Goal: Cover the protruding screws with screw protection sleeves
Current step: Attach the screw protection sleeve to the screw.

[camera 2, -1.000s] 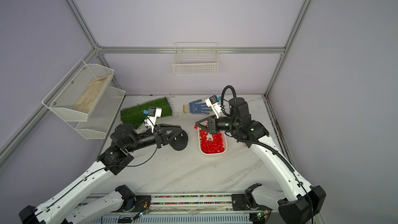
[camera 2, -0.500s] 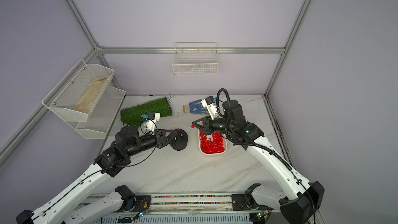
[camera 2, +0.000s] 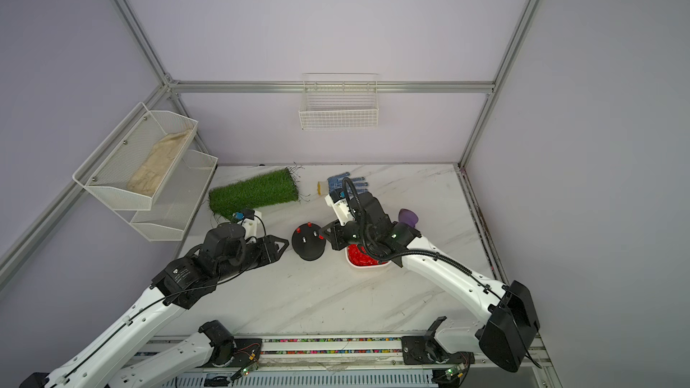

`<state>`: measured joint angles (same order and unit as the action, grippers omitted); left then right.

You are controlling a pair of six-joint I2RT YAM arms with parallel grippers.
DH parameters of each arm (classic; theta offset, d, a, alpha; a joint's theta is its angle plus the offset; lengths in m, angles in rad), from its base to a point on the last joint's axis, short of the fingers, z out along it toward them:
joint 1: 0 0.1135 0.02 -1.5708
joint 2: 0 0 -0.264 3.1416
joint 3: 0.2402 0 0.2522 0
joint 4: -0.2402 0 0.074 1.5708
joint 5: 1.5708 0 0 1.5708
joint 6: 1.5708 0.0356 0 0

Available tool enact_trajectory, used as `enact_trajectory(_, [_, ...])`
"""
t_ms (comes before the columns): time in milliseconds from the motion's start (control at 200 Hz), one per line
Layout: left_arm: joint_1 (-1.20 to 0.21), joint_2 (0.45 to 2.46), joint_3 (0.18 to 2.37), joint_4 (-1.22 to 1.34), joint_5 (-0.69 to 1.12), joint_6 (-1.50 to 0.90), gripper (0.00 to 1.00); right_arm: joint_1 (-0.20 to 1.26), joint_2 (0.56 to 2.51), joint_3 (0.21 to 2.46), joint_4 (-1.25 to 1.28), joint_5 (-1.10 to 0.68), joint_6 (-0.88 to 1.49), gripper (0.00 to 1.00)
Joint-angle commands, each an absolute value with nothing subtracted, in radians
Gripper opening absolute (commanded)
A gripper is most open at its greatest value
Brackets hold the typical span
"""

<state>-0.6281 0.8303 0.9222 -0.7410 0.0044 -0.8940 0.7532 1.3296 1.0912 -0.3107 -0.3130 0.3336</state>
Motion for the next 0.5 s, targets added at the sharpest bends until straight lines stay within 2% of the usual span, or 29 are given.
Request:
enact_trajectory(0, [-0.62, 0.809, 0.928, -0.771, -0.069, -0.953, 0.44, 0.775, 1.343, 1.069, -0.215, -0.215, 0.316, 0.13])
enact_trajectory(495, [-0.617, 0.871, 0.921, -0.753, -0.074, -0.965, 0.46, 0.806, 1.444, 1.035, -0.079, -0.068, 0.301, 0.13])
